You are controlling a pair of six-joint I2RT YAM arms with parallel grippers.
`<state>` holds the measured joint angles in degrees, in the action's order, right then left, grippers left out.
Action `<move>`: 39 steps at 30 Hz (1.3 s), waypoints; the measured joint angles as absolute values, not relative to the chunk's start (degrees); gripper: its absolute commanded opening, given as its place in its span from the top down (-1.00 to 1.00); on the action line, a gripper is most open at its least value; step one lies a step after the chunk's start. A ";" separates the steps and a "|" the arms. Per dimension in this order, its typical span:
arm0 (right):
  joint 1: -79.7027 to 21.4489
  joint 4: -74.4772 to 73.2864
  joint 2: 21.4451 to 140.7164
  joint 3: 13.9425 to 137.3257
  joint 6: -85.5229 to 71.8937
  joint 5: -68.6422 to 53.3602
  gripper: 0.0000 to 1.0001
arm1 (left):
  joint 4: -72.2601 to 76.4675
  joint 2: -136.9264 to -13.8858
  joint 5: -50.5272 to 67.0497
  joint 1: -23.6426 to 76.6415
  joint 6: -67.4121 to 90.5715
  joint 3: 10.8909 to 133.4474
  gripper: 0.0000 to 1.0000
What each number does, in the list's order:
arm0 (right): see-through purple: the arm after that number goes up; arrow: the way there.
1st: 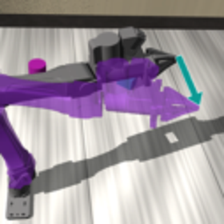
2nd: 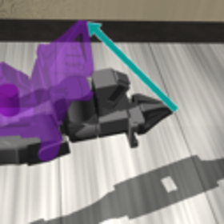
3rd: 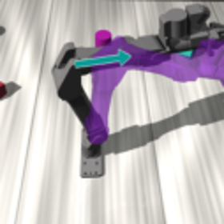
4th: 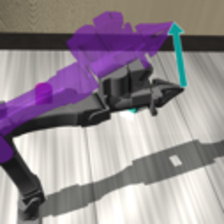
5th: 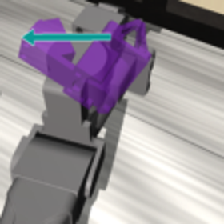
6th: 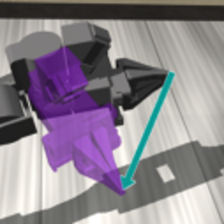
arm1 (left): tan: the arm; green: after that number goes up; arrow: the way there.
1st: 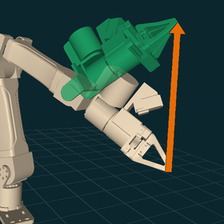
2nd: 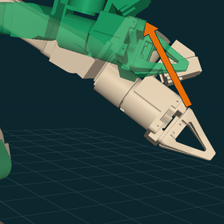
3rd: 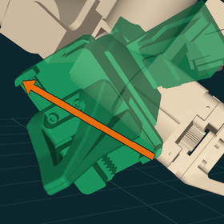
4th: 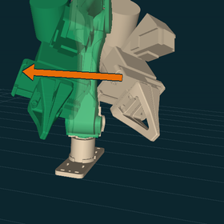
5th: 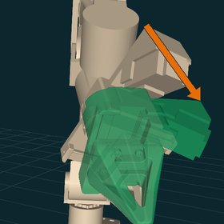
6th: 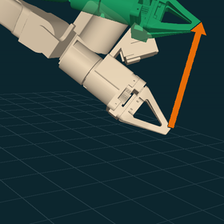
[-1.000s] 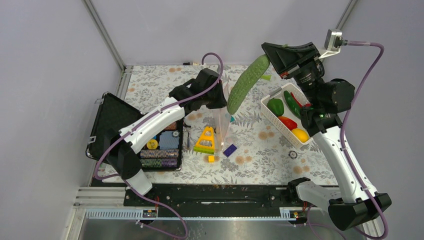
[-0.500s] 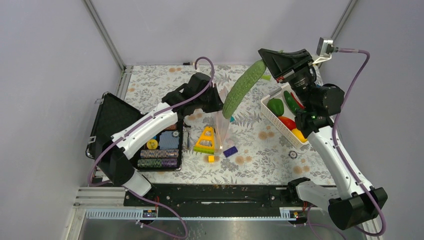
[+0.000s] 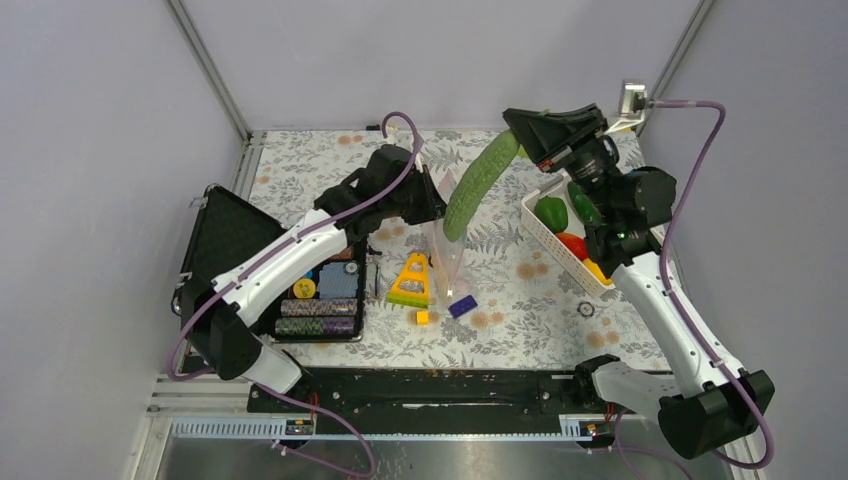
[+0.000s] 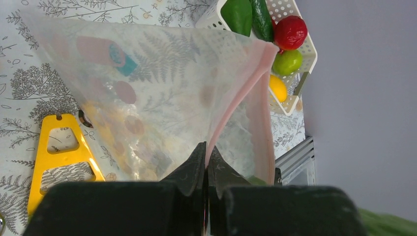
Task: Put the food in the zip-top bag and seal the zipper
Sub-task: Place the fake vegetable in the zipper food storage bag.
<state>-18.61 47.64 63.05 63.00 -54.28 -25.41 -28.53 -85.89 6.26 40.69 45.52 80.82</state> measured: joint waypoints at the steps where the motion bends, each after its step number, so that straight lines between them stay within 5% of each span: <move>1: -19.33 45.91 62.98 63.00 -51.68 -25.61 1.00 | -28.53 -85.67 6.28 40.66 45.52 80.86 1.00; 16: -33.23 14.15 61.45 64.40 -13.06 -14.72 1.00 | -29.17 -85.56 5.43 40.60 43.83 88.27 1.00; 28: -46.30 -8.58 70.00 75.85 5.02 3.97 1.00 | -30.85 -86.06 3.84 40.60 41.74 91.68 1.00; 39: -47.64 -24.86 83.88 89.23 9.19 24.56 1.00 | -31.16 -85.97 3.27 40.60 40.07 91.59 1.00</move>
<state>-47.64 -24.86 83.88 89.23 9.19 24.56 -31.16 -85.97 3.27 40.60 40.07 91.59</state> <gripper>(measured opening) 0.186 0.009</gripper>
